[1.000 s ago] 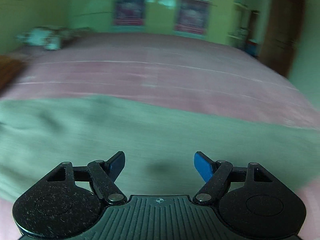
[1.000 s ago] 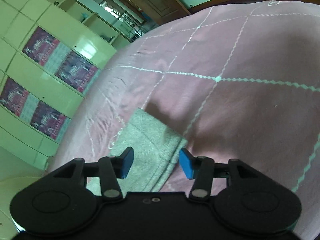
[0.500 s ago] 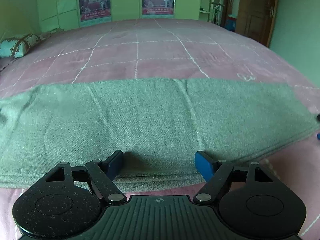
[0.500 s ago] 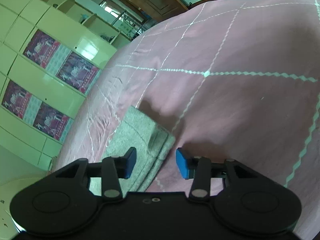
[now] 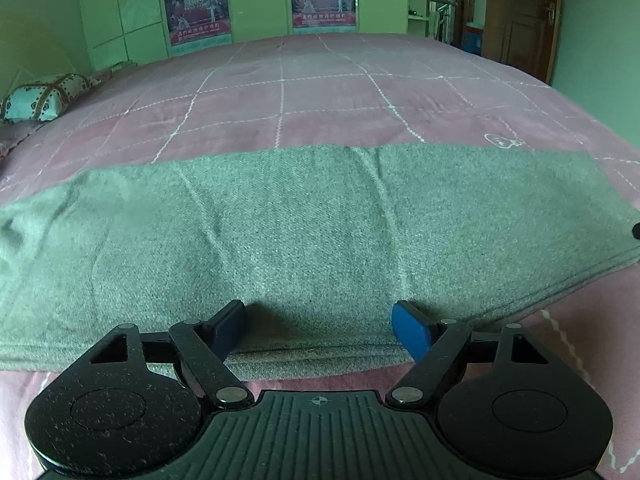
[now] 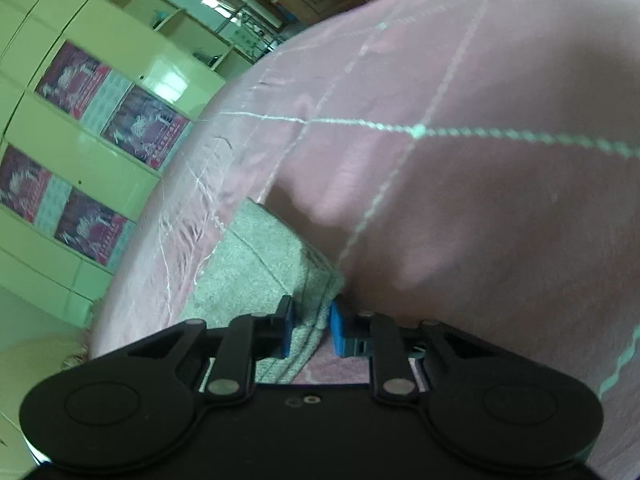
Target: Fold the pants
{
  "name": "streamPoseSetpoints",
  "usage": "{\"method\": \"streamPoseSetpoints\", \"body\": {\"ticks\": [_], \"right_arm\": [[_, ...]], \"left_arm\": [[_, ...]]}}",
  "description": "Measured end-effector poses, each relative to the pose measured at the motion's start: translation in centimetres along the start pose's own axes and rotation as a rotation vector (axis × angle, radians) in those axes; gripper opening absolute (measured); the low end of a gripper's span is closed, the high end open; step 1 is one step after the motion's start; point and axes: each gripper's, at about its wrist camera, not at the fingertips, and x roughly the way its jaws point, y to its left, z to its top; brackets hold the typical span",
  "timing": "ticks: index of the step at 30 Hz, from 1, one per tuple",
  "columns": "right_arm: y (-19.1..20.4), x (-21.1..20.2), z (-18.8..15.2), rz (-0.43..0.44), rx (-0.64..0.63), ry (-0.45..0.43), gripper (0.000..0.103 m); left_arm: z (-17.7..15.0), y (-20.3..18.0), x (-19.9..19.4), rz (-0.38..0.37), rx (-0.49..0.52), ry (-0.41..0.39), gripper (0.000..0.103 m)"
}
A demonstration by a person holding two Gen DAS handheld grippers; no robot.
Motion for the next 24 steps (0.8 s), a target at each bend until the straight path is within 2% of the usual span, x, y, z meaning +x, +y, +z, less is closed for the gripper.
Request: {"method": "streamPoseSetpoints", "body": {"ticks": [3,6,9,10,11,12,13,15,18,20,22,24], "right_arm": [[0.3,0.2,0.1,-0.030,0.000,0.014,0.011],[1.7,-0.6,0.4,-0.020,-0.031,-0.002,0.010],[3.3,-1.1,0.5,-0.008,-0.063,-0.016,0.010],[4.1,-1.3,0.3,-0.001,-0.081,-0.026,0.010],[4.8,-1.5,0.0,0.003,-0.102,-0.032,0.010],[6.0,-1.6,-0.4,0.015,-0.130,-0.038,0.010],[7.3,-1.7,-0.9,0.029,-0.154,-0.043,0.009],[10.7,-1.7,-2.8,0.074,-0.216,-0.036,0.009],[16.3,-1.8,-6.5,0.147,-0.328,-0.024,0.009],[20.3,-1.6,-9.7,0.207,-0.385,-0.002,0.009],[24.3,-1.1,-13.6,0.283,-0.441,0.034,0.009],[27.6,-0.4,-17.9,0.336,-0.497,0.090,0.009]], "left_arm": [[0.5,2.1,-0.7,-0.056,-0.028,-0.015,0.082],[0.6,8.1,-2.5,0.029,-0.071,-0.088,0.082],[-0.2,16.4,-3.7,0.147,-0.067,-0.109,0.082],[-0.6,18.9,-3.9,0.180,-0.069,-0.104,0.082],[-1.1,21.6,-3.6,0.198,-0.069,-0.065,0.082],[-1.6,23.9,-2.7,0.190,-0.071,0.024,0.081],[-2.1,26.0,-2.3,0.173,-0.099,0.068,0.081],[-2.8,28.8,-3.4,0.168,-0.141,0.013,0.081],[-3.4,30.8,-4.2,0.151,-0.148,-0.003,0.081],[-4.0,31.5,-4.6,0.150,-0.139,-0.016,0.081],[-4.3,32.0,-5.2,0.192,-0.132,-0.040,0.081],[-4.9,33.4,-5.8,0.195,-0.186,-0.047,0.081]]}}
